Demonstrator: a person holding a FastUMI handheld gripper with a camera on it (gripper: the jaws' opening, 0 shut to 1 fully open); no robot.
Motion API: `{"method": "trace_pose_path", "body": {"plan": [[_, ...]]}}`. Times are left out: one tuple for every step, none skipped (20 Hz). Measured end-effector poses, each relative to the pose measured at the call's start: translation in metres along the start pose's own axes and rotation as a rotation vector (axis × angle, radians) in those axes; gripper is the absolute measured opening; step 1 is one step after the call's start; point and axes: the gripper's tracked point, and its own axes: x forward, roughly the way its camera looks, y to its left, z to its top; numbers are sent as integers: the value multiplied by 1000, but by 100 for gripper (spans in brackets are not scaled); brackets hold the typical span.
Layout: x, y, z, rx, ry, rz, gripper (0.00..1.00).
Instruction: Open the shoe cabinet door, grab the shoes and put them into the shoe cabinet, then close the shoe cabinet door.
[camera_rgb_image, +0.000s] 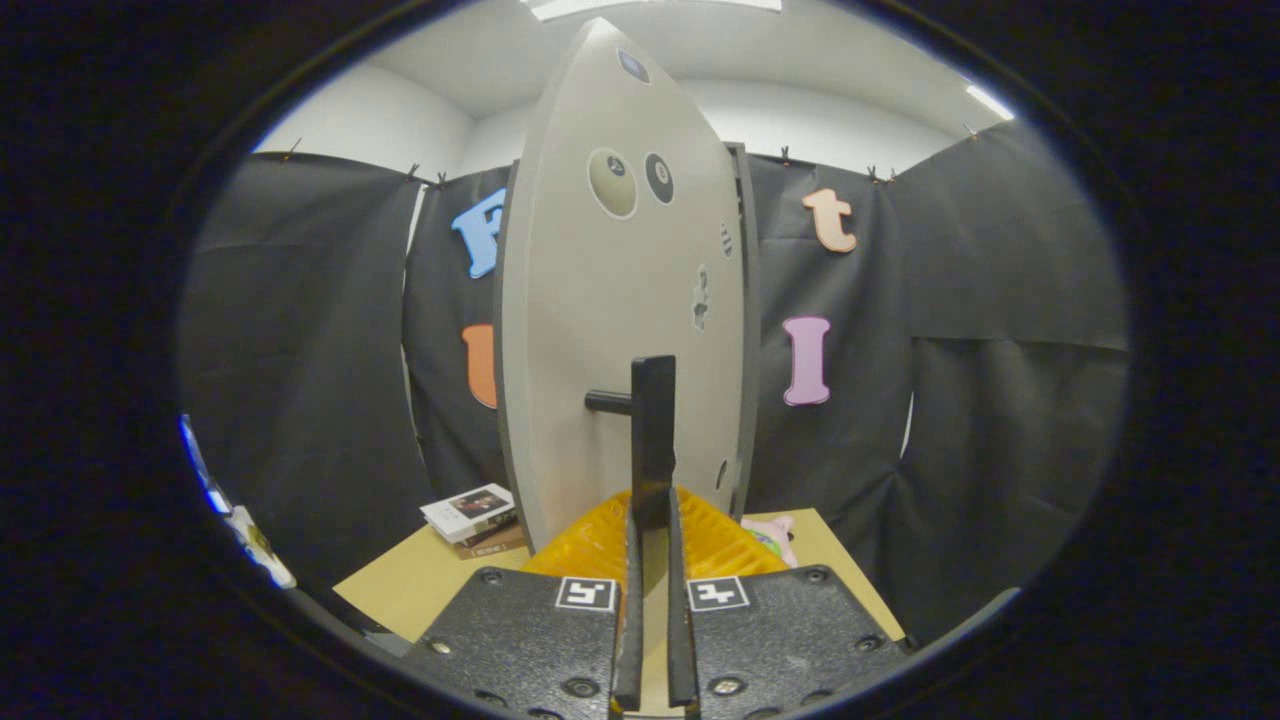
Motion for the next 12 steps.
{"method": "trace_pose_path", "body": {"plan": [[0, -10, -1, -11, 1, -6, 11], [-4, -21, -2, -15, 3, -14, 10], [-7, -30, -3, -12, 5, -23, 8], [-10, -41, -2, -10, 7, -28, 8], [-13, -59, -3, -11, 9, -32, 6], [-17, -72, -2, -17, 11, -32, 5], [-19, -83, -5, -24, 10, -31, 4], [-19, -95, -4, -38, 8, -29, 4], [-18, -106, -4, -37, 7, -33, 4], [-18, -117, -2, -39, 7, -34, 4], [-15, -127, -3, -31, 6, -36, 4], [-15, -132, -4, -20, 7, -21, 4]]}}
